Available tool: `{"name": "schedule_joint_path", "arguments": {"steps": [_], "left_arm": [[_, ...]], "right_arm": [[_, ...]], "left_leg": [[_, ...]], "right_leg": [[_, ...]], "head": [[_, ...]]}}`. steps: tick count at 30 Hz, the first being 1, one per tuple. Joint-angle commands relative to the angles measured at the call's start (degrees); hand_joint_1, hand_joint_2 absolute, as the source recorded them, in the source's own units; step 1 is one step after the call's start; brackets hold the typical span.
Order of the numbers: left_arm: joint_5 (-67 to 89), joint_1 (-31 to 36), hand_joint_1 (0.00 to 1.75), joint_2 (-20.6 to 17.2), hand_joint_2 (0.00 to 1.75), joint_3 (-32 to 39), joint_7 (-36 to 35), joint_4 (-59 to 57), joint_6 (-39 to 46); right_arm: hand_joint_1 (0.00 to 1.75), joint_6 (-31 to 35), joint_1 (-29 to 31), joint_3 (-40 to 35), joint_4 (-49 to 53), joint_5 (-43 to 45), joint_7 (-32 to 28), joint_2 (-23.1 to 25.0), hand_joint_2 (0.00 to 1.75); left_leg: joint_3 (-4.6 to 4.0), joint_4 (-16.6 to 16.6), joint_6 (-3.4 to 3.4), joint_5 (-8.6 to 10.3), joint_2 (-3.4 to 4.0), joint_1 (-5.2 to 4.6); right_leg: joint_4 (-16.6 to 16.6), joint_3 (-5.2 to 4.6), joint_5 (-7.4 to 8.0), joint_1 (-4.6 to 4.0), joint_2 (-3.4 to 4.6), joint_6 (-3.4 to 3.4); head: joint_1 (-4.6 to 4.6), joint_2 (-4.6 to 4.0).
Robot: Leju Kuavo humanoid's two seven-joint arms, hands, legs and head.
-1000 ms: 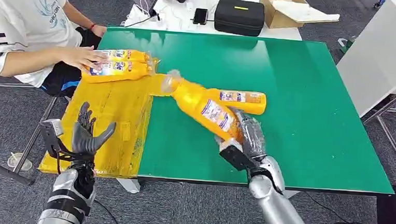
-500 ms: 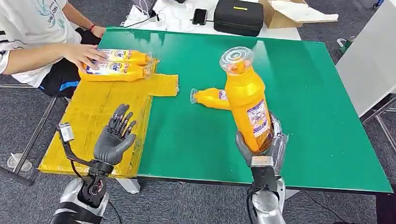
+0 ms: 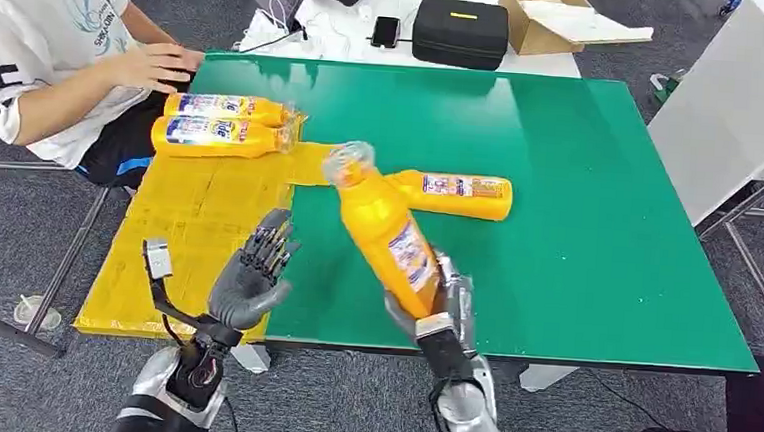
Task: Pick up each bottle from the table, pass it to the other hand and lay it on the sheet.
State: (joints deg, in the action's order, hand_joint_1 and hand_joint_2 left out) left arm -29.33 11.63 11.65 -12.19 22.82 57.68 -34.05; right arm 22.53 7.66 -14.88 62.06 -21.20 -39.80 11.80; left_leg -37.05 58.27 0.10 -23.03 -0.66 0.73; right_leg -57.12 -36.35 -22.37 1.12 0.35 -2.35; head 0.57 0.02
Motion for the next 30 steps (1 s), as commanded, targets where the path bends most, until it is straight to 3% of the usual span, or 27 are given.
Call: {"name": "schedule_joint_path", "arguments": {"steps": [1, 12, 30], "left_arm": [[0.1, 4.61, 0.0, -2.68, 1.75, -6.59, 0.52, -6.58, -0.86], [-2.14, 4.97, 0.0, -2.67, 1.75, -7.56, -0.06, -8.39, -2.9], [-1.47, 4.67, 0.0, -2.93, 1.75, -7.99, 0.26, -7.46, -2.36]], "right_arm": [[1.73, -0.72, 8.63, -11.39, -23.76, -3.39, -0.2, 4.57, 1.75], [1.71, -1.53, 10.66, -14.1, -31.62, -5.29, 0.77, 7.08, 1.75], [1.69, -1.21, 10.85, -13.41, -32.67, -5.15, 0.99, 7.01, 1.75]], "left_leg": [[0.29, -0.05, 0.0, -0.07, 0.25, 0.07], [0.35, -0.03, 0.0, -0.12, 0.2, 0.07], [0.1, -0.01, 0.0, -0.02, 0.02, 0.03]], "right_leg": [[0.1, 0.23, 0.01, -0.1, 0.17, 0.12], [0.08, 0.31, -0.07, -0.1, 0.08, 0.14], [0.03, 0.06, -0.05, -0.05, -0.1, 0.08]], "head": [[0.0, -0.02], [0.0, -0.02], [-0.02, -0.02]]}}
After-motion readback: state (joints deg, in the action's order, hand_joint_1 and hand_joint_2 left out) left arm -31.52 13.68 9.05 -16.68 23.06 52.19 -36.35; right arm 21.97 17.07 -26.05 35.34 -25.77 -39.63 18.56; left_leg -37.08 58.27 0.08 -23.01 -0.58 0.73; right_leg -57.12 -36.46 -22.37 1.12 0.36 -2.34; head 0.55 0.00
